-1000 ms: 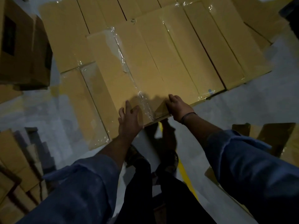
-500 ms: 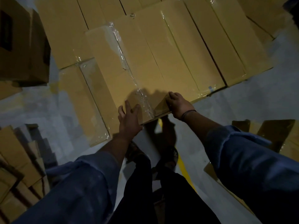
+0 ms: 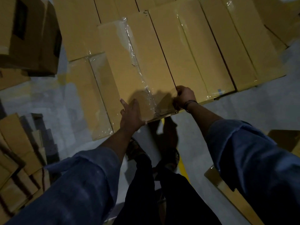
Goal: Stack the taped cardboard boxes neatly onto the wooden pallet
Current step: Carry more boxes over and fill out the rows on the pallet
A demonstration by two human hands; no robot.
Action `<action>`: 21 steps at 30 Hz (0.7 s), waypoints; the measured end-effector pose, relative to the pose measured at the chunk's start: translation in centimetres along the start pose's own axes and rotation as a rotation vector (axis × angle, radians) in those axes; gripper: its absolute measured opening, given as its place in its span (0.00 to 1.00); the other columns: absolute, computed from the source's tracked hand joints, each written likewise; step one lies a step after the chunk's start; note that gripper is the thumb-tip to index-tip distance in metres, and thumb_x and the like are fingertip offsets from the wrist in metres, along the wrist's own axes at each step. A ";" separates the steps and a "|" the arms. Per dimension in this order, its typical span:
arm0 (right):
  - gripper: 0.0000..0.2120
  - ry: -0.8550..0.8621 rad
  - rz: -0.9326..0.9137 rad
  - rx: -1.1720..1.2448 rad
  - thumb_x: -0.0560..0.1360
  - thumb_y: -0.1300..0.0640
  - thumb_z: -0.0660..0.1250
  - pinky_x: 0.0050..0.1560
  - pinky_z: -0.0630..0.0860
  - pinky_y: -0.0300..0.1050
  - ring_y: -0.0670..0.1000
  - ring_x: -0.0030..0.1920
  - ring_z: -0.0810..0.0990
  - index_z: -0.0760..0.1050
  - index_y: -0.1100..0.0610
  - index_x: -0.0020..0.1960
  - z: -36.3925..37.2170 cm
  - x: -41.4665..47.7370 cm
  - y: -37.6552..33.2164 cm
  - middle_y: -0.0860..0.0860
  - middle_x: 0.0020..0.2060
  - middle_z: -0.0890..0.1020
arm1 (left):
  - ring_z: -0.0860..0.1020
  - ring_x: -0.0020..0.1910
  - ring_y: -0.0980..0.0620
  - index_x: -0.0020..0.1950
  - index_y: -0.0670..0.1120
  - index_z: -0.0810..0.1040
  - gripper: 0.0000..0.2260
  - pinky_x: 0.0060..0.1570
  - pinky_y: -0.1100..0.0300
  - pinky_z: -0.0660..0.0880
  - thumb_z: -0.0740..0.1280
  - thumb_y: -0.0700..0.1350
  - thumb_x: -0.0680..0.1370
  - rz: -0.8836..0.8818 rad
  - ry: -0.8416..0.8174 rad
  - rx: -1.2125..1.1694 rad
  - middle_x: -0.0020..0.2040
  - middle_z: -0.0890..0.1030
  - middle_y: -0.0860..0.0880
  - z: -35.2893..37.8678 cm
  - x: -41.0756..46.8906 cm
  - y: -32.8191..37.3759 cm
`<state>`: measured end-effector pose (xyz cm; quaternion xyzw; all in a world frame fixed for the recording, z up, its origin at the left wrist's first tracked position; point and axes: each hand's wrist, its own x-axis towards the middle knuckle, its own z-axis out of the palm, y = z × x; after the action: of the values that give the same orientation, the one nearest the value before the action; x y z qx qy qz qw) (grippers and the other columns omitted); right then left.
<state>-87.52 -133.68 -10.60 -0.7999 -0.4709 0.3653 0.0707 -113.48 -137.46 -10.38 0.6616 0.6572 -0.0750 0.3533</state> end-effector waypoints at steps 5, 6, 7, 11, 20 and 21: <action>0.28 -0.020 0.027 0.018 0.71 0.57 0.77 0.58 0.79 0.51 0.60 0.60 0.80 0.76 0.55 0.69 0.4 -0.6 0.5 0.58 0.60 0.81 | 0.63 0.72 0.21 0.83 0.53 0.53 0.55 0.67 0.36 0.72 0.85 0.52 0.65 0.015 -0.004 0.003 0.80 0.33 0.32 -0.2 -0.8 0.2; 0.29 -0.026 0.031 0.007 0.70 0.57 0.76 0.58 0.79 0.52 0.61 0.60 0.80 0.75 0.54 0.70 0.4 -0.8 0.5 0.59 0.61 0.80 | 0.62 0.72 0.21 0.83 0.52 0.53 0.55 0.67 0.37 0.71 0.85 0.52 0.66 0.026 -0.006 0.016 0.80 0.34 0.31 -0.2 -1.1 0.2; 0.29 -0.031 0.022 -0.010 0.69 0.58 0.75 0.57 0.80 0.54 0.62 0.59 0.80 0.75 0.53 0.70 0.5 -0.9 0.6 0.60 0.60 0.79 | 0.62 0.72 0.21 0.83 0.52 0.53 0.55 0.68 0.37 0.70 0.84 0.52 0.66 0.038 -0.008 0.026 0.80 0.34 0.31 -0.2 -1.4 0.1; 0.31 -0.081 -0.014 -0.159 0.71 0.62 0.70 0.62 0.78 0.59 0.66 0.60 0.75 0.70 0.52 0.73 0.6 -0.7 0.9 0.61 0.64 0.71 | 0.60 0.72 0.19 0.83 0.51 0.53 0.55 0.68 0.37 0.68 0.84 0.51 0.66 0.054 -0.017 0.037 0.79 0.34 0.30 -0.2 -1.3 0.1; 0.36 -0.113 -0.212 -0.605 0.76 0.60 0.69 0.60 0.73 0.65 0.66 0.69 0.61 0.54 0.53 0.78 2.5 -2.3 1.1 0.56 0.80 0.49 | 0.45 0.77 0.20 0.83 0.44 0.45 0.53 0.73 0.28 0.57 0.78 0.55 0.73 0.046 -0.060 0.270 0.80 0.37 0.31 0.7 0.0 1.3; 0.36 -0.120 -0.215 -0.627 0.76 0.60 0.69 0.61 0.72 0.65 0.66 0.70 0.61 0.53 0.54 0.78 2.4 -2.3 1.1 0.57 0.80 0.48 | 0.44 0.78 0.21 0.83 0.43 0.45 0.52 0.74 0.29 0.55 0.77 0.56 0.74 0.054 -0.068 0.297 0.81 0.38 0.31 0.7 0.1 1.3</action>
<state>-89.02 -136.68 -11.63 -0.7054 -0.6454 0.2395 -0.1687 -111.98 -137.59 -10.44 0.7211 0.6084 -0.1842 0.2756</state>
